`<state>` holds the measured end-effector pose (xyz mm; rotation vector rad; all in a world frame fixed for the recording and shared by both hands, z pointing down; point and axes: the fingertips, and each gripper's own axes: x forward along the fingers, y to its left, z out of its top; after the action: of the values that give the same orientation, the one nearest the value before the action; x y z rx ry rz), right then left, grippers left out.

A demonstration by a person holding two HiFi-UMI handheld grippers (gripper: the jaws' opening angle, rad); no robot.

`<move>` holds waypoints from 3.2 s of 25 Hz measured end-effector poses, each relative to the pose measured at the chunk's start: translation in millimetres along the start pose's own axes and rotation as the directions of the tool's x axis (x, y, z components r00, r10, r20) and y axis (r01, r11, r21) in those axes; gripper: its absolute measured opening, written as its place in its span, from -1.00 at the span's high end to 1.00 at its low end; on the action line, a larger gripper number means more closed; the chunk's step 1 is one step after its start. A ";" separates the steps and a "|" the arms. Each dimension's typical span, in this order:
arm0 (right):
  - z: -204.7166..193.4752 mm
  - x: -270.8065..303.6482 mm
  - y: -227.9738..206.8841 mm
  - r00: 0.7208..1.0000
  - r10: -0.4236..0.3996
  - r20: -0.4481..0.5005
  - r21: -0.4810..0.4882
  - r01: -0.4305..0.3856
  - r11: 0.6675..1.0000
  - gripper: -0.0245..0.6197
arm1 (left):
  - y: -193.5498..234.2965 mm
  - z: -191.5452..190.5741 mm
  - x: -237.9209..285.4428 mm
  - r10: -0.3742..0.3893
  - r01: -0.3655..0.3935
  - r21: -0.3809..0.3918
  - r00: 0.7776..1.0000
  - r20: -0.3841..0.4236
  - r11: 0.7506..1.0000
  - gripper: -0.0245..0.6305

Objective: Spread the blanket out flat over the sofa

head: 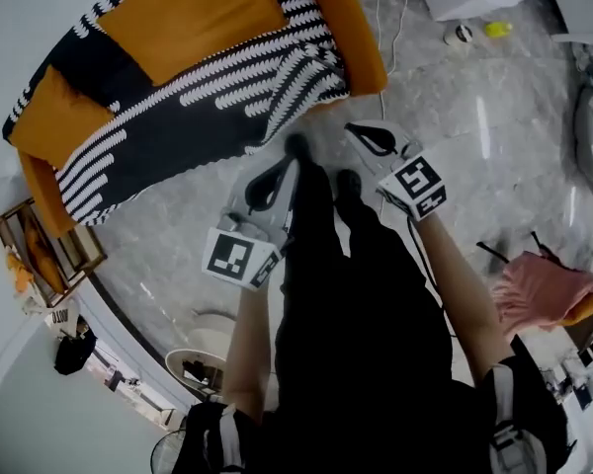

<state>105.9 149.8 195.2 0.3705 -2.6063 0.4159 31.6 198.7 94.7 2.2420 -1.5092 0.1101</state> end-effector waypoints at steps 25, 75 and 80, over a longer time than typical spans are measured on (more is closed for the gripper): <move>-143.4 223.0 -161.4 0.915 -0.238 -0.325 0.068 0.274 0.959 0.91 | 166.9 -109.9 126.9 -0.206 0.203 -0.035 0.949 -0.237 0.979 0.89; -247.4 291.5 -194.8 0.811 -0.196 -0.552 0.061 0.273 0.960 0.85 | 191.6 -164.2 119.7 -0.175 0.153 -0.092 0.935 -0.310 0.984 0.89; -230.7 277.4 -182.7 0.827 -0.205 -0.523 0.030 0.258 0.966 0.87 | 174.0 -161.1 111.2 -0.160 0.139 -0.091 0.941 -0.299 0.986 0.89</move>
<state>23.5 12.0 566.4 0.5230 -1.9908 0.4842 -52.2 111.6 327.0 2.1586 -1.1591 0.3378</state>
